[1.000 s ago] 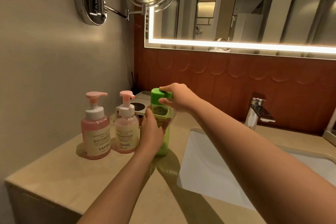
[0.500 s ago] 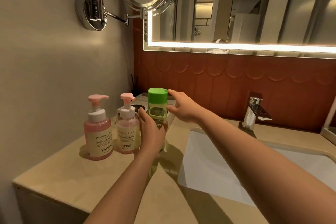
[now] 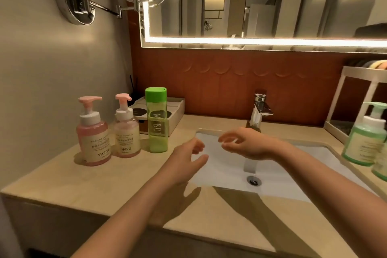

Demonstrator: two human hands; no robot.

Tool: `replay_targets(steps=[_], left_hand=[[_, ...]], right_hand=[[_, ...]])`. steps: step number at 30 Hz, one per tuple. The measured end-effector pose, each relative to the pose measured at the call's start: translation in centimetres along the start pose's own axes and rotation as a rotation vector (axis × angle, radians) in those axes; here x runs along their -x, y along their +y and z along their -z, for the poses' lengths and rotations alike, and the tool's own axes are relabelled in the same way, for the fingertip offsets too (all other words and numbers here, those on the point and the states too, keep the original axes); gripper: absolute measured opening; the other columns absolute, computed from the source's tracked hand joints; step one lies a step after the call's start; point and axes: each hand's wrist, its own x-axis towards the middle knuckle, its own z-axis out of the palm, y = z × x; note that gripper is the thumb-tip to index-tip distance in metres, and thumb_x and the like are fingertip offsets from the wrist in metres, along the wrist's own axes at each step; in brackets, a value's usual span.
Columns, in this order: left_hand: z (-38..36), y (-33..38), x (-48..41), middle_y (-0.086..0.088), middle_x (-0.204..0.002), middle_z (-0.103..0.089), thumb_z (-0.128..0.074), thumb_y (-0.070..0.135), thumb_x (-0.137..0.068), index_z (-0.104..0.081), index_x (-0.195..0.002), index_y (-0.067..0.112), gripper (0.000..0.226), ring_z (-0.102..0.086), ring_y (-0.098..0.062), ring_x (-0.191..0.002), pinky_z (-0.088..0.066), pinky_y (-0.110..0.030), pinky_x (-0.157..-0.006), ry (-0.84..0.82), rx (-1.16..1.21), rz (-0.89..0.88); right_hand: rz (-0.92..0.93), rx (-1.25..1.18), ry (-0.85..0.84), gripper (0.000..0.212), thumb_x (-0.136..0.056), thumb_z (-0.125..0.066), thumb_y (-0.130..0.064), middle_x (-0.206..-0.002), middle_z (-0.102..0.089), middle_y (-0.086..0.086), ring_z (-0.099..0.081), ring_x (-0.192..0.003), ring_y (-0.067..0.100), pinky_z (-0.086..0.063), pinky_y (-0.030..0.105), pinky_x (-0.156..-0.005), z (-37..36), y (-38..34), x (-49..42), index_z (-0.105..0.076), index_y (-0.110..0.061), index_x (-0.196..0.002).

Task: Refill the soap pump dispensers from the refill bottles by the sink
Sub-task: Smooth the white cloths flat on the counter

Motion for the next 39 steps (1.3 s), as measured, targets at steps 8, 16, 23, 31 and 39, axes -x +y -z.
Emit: replay_targets(steps=[8,16,23,31,39], left_hand=[[-4.2,6.0,2.1,0.006,-0.121,-0.056,-0.051,0.036,-0.092,-0.050,-0.121,0.025,0.031,-0.055,-0.005,-0.104,-0.047,-0.018,-0.088,-0.472,-0.046,-0.156],[-11.0,12.7,3.6,0.010,-0.122,-0.055,-0.049,0.041,-0.092,-0.049,-0.122,0.029,0.033,-0.054,-0.002,-0.106,-0.047,-0.021,-0.093,-0.697,-0.003,-0.301],[-17.0,17.4,4.2,0.006,-0.127,-0.054,-0.050,0.035,-0.093,-0.050,-0.126,0.020,0.036,-0.052,-0.005,-0.113,-0.045,-0.022,-0.094,-0.724,0.056,-0.399],[-22.8,22.5,4.0,0.001,-0.131,-0.047,-0.050,0.035,-0.093,-0.047,-0.127,0.020,0.037,-0.048,-0.013,-0.116,-0.038,-0.025,-0.099,-0.698,0.105,-0.450],[-24.9,24.5,2.8,-0.002,-0.136,-0.045,-0.050,0.037,-0.092,-0.046,-0.128,0.019,0.040,-0.046,-0.014,-0.120,-0.034,-0.020,-0.093,-0.665,0.078,-0.401]], right_hand=[[-0.169,0.087,-0.082,0.033,-0.096,-0.047,-0.034,-0.128,-0.057,-0.005,-0.054,-0.103,0.006,-0.045,0.019,-0.088,-1.5,6.4,9.6,-0.053,-0.025,-0.127],[-0.253,0.216,0.119,0.034,-0.094,-0.047,-0.038,-0.136,-0.047,-0.011,-0.035,-0.127,0.003,-0.025,0.017,-0.104,-1.5,13.6,21.0,-0.054,-0.028,-0.126],[-0.566,0.174,0.281,0.042,-0.093,-0.048,-0.038,-0.148,-0.035,0.000,-0.026,-0.137,0.016,-0.022,0.033,-0.112,-1.5,20.5,28.3,-0.046,-0.026,-0.134],[-1.022,0.188,0.364,0.064,-0.097,-0.026,-0.049,-0.156,-0.007,0.016,-0.008,-0.143,0.033,-0.017,0.046,-0.113,-0.7,26.9,30.1,-0.012,-0.014,-0.149],[-1.106,0.149,0.278,0.073,-0.093,-0.010,-0.061,-0.157,0.006,0.015,0.009,-0.144,0.031,-0.001,0.045,-0.116,-0.3,31.2,29.5,0.000,-0.016,-0.150]])
